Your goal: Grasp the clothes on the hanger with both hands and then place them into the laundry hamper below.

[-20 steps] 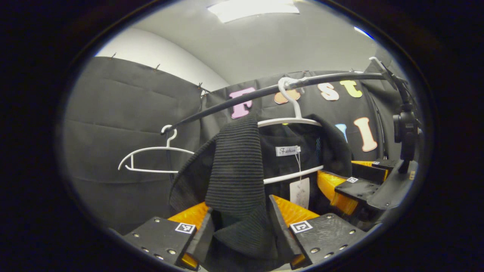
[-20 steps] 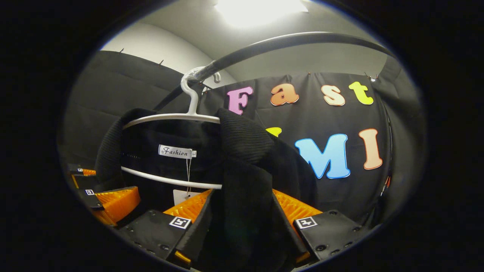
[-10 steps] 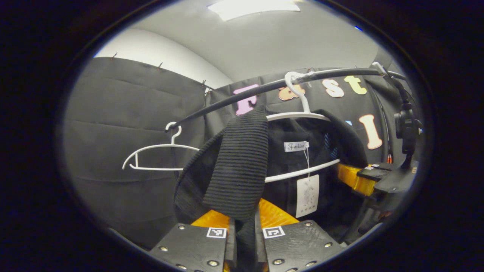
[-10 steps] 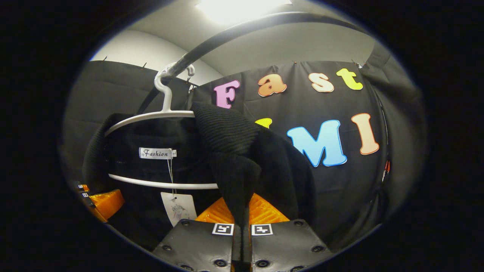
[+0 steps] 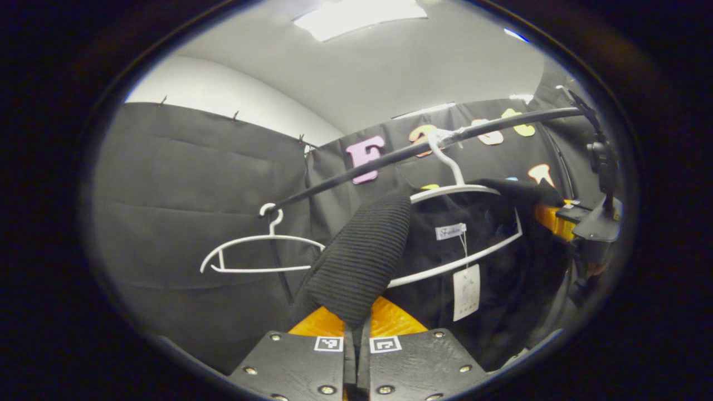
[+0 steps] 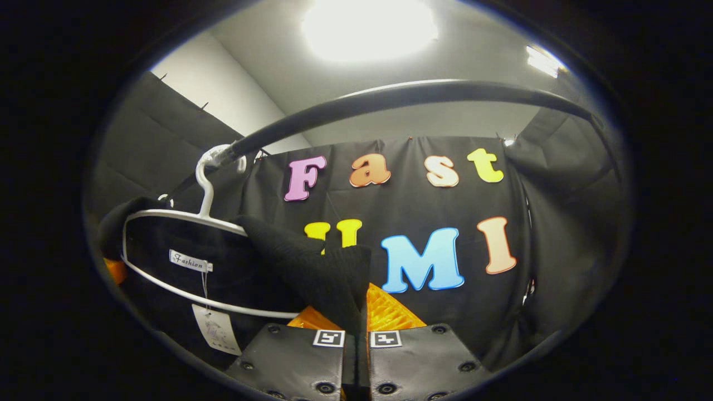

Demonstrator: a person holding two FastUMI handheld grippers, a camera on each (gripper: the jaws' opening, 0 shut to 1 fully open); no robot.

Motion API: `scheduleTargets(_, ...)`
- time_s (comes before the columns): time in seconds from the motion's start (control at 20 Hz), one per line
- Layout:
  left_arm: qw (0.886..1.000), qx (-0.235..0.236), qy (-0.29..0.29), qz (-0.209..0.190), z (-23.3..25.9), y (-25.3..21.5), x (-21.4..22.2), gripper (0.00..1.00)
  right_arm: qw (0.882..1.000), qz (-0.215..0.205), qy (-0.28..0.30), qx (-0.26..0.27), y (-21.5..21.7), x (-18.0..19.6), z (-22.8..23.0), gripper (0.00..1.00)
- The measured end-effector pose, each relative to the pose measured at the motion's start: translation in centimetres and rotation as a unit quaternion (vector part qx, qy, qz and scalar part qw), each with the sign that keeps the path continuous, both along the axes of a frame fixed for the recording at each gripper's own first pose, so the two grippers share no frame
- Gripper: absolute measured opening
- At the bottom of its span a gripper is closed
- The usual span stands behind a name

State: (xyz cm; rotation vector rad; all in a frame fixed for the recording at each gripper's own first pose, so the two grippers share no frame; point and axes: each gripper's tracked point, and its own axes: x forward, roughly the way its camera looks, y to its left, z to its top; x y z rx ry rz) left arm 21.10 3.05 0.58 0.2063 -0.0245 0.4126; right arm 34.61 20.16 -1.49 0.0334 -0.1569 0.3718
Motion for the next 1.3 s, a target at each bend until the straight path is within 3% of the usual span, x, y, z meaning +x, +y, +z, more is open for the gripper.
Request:
scheduleTargets(0.45,0.998,0.068,-0.015,0.0,7.2,2.6,-3.1,0.02,0.999,-0.016,-0.034,0.001,-1.5,1.8,1.8,0.03)
scheduleTargets(0.9,0.994,0.089,0.005,-0.059,9.1,6.6,1.0,0.03,1.0,-0.005,-0.029,-0.004,-1.6,3.0,1.9,0.03)
scheduleTargets(1.3,0.993,0.042,0.023,-0.111,6.8,9.2,3.3,0.03,1.0,0.005,-0.017,-0.019,-0.8,5.5,0.4,0.03)
